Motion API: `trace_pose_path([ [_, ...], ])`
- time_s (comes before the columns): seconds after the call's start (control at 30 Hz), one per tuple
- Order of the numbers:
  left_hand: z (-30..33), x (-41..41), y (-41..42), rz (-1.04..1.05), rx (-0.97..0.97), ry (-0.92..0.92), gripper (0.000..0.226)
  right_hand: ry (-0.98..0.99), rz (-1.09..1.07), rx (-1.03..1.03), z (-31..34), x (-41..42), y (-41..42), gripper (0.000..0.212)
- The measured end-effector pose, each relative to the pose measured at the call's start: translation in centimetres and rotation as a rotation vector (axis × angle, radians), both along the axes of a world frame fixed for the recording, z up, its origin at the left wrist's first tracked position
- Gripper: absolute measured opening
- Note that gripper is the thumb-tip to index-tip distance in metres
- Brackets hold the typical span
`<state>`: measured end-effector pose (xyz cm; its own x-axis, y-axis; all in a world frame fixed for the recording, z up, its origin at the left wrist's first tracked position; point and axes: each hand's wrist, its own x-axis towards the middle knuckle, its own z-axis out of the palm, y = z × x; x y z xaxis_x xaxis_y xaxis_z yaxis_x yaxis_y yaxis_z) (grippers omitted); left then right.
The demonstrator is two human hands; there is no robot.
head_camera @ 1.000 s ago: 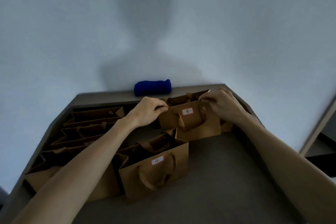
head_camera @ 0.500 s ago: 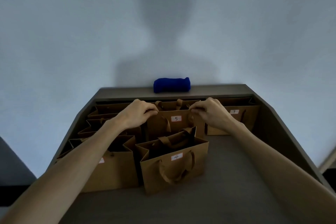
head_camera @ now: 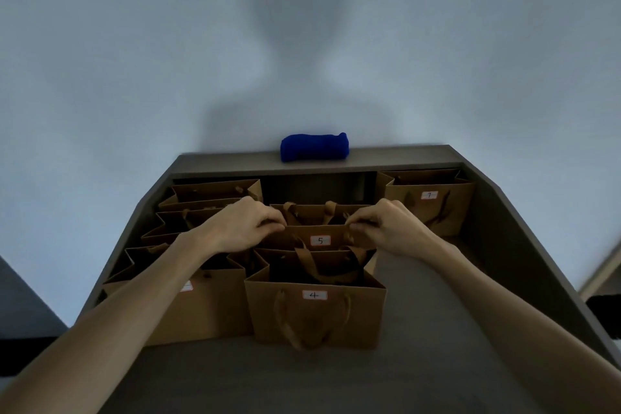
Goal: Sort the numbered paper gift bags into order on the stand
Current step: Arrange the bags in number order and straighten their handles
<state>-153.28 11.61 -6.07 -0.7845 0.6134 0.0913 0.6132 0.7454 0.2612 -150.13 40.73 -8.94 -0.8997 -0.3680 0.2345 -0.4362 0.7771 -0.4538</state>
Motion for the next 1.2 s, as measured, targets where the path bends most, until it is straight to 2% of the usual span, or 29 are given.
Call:
trace_pose_path([
  [0.2,0.0,0.5,-0.4,-0.008,-0.08,0.017,0.023,-0.105,0.065,-0.027,-0.2,0.7,0.0,0.019],
  [0.5,1.1,-1.0,2.9,-0.01,0.14,0.075,0.021,0.058,-0.069,-0.164,2.6,1.4,3.8,0.018],
  [0.7,0.7,-2.4,8.4,-0.08,0.126,0.046,0.019,0.118,-0.223,-0.2,1.9,1.7,9.1,0.015],
  [0.77,0.7,-3.1,10.7,-0.09,0.1,0.055,0.02,0.139,-0.275,-0.131,1.8,1.0,11.1,0.015],
  [0.9,1.0,-4.4,15.6,-0.105,0.058,0.128,0.02,0.215,-0.389,0.165,2.1,-1.5,15.1,0.02],
  [1.0,1.0,-5.8,18.8,-0.103,0.021,0.176,0.024,0.201,-0.465,0.333,2.6,-3.5,17.3,0.027],
  [1.1,0.5,-7.0,21.6,-0.084,-0.037,0.227,0.035,0.14,-0.454,0.55,2.9,-5.2,18.2,0.036],
  [1.2,0.0,-7.7,23.8,-0.074,-0.119,0.268,0.043,0.109,-0.419,0.673,2.6,-6.0,18.5,0.033],
])
